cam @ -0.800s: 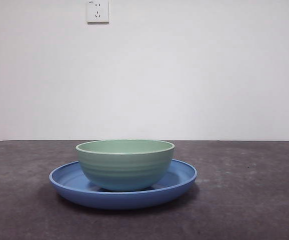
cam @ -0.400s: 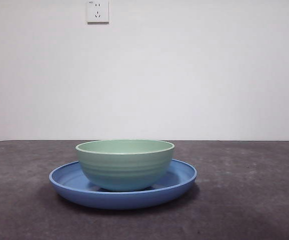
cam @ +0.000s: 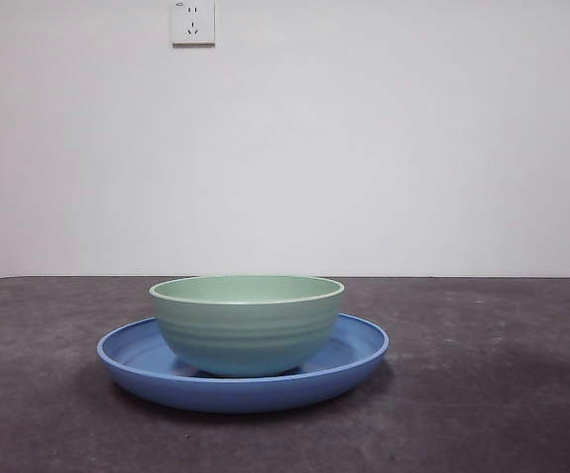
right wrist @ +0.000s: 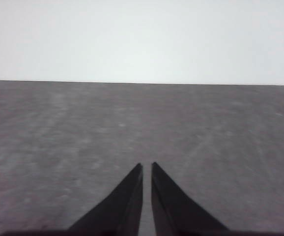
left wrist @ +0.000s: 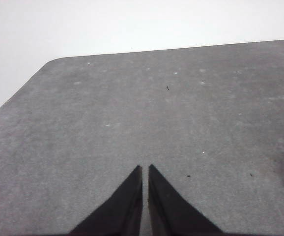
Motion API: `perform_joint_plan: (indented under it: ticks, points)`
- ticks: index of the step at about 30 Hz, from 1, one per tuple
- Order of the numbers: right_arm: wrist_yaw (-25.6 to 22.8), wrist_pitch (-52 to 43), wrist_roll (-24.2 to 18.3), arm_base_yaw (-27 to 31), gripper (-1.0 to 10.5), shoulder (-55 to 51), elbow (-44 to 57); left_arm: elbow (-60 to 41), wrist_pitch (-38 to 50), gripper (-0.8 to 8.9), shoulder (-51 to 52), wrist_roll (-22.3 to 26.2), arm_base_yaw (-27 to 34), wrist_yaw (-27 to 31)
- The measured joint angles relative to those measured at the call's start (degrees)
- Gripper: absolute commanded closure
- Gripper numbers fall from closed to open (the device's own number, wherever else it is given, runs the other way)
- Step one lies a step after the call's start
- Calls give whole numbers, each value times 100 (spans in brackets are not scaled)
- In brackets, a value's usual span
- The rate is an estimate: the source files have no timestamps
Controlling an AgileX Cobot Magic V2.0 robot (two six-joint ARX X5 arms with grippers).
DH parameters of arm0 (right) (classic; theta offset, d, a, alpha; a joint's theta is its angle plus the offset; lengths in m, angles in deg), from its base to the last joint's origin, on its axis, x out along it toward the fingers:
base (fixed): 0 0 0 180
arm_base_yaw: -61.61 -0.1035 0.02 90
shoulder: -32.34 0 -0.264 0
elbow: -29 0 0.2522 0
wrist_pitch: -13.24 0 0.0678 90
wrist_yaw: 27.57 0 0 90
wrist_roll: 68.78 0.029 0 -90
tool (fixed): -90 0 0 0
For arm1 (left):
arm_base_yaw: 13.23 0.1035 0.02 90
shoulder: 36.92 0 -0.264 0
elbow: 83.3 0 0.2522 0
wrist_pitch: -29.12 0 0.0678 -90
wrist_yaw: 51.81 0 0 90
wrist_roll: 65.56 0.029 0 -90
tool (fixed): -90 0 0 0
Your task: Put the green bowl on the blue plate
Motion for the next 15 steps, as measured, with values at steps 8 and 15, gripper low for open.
perform_joint_plan:
  ticks: [8,15]
  points:
    - [-140,-50,-15,157,919,-120,459,0,2,794,0,0,0,0]
    - [-151,85,-149,227,919,-118,459,0,2,794,0,0,0,0]
